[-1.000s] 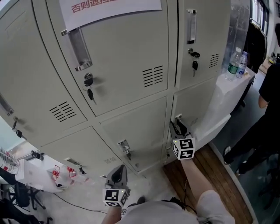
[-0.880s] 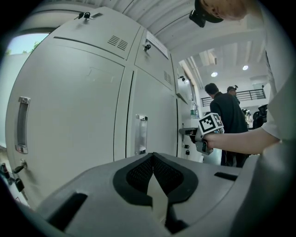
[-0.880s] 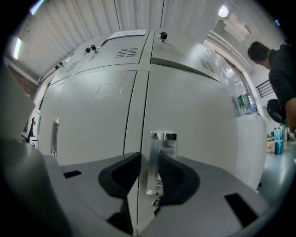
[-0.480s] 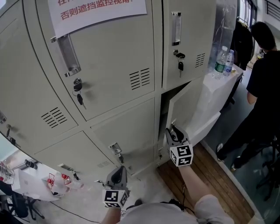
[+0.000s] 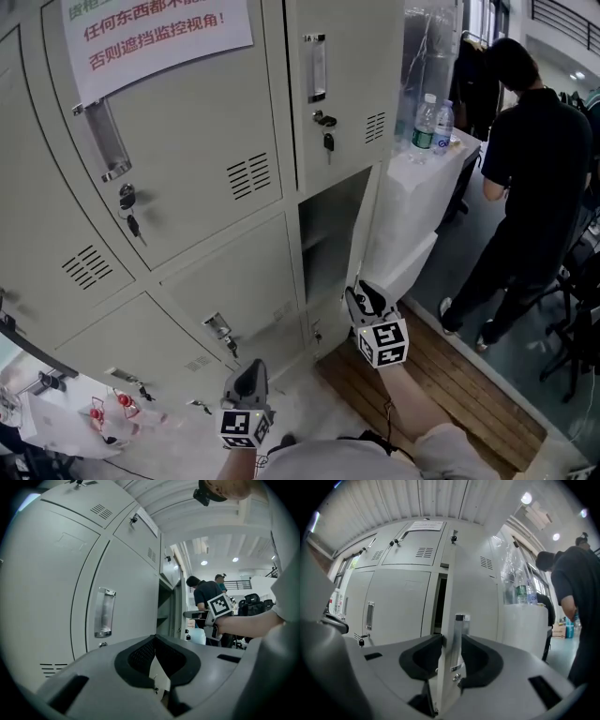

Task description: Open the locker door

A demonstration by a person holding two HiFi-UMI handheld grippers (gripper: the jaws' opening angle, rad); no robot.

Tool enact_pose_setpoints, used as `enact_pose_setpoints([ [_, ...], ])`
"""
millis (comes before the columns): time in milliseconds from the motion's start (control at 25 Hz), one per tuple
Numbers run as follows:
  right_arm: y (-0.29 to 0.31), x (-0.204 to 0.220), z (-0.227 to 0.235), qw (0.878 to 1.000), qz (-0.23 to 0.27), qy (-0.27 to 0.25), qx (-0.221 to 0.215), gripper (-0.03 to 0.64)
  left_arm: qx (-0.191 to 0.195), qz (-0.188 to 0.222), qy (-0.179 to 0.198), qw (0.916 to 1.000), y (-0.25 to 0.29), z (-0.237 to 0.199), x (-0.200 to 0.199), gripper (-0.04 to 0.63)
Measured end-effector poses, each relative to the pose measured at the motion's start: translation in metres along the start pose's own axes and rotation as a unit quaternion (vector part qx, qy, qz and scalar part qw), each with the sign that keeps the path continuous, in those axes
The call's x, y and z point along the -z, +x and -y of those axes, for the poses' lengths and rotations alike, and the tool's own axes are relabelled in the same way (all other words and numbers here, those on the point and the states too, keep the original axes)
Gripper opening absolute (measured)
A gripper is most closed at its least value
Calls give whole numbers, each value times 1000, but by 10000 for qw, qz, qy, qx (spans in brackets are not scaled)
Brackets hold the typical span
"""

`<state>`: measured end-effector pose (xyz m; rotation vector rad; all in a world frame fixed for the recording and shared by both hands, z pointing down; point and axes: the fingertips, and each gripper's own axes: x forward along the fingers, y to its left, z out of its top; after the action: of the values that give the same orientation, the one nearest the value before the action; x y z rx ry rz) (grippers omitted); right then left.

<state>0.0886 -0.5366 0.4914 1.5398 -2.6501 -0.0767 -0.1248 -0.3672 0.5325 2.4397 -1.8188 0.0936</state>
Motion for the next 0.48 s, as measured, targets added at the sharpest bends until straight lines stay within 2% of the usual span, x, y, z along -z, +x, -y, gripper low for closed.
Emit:
enact_pose_setpoints([
  [240, -35, 4, 32, 9990, -34, 12, 448, 120, 374, 110, 27, 9992, 10, 27, -7, 2],
  [480, -81, 15, 83, 9921, -141, 149, 1238, 86, 756, 93, 47, 9971, 20, 54, -6, 3],
])
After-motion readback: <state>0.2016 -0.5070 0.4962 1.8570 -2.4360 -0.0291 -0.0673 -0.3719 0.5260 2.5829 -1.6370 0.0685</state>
